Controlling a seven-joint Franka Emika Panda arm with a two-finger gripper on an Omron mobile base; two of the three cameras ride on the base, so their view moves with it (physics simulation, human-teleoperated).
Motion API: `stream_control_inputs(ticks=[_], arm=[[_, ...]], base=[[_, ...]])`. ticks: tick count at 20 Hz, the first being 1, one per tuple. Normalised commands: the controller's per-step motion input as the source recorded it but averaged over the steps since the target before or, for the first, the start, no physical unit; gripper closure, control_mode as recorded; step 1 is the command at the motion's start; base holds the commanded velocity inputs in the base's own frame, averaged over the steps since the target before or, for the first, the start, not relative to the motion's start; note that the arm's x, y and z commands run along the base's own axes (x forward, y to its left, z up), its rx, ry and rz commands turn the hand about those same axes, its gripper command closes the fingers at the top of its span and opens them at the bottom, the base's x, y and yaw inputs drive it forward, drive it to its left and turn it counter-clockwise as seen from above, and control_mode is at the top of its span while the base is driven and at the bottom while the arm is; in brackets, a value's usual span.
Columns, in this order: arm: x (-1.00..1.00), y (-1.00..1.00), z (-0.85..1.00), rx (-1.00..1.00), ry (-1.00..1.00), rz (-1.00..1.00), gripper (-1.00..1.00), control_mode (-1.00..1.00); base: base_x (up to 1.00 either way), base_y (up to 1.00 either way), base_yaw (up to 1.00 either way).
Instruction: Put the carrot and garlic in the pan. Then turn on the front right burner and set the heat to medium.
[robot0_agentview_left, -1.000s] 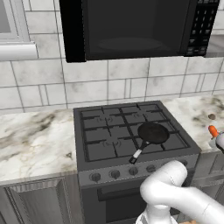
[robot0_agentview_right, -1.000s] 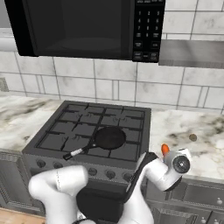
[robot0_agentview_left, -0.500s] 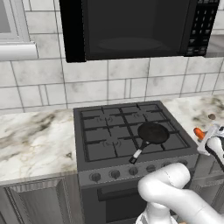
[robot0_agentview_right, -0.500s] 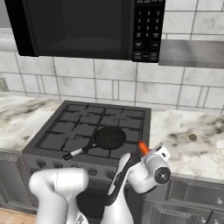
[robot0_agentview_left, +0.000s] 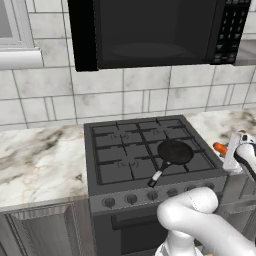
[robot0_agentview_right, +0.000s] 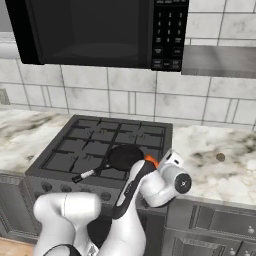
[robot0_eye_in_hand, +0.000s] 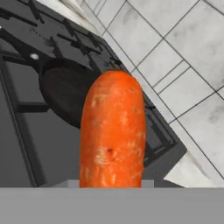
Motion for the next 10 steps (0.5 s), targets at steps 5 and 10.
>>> stream_control_inputs(ticks=[5, 10], arm=[[0.01, 0.47, 0.06, -0.10, 0.11, 0.06, 1.00, -1.00], [0.15, 0.53, 0.00, -0.09, 0.20, 0.03, 1.00, -1.00]], base=[[0.00, 0.00, 0.00], [0.00, 0.00, 0.00]])
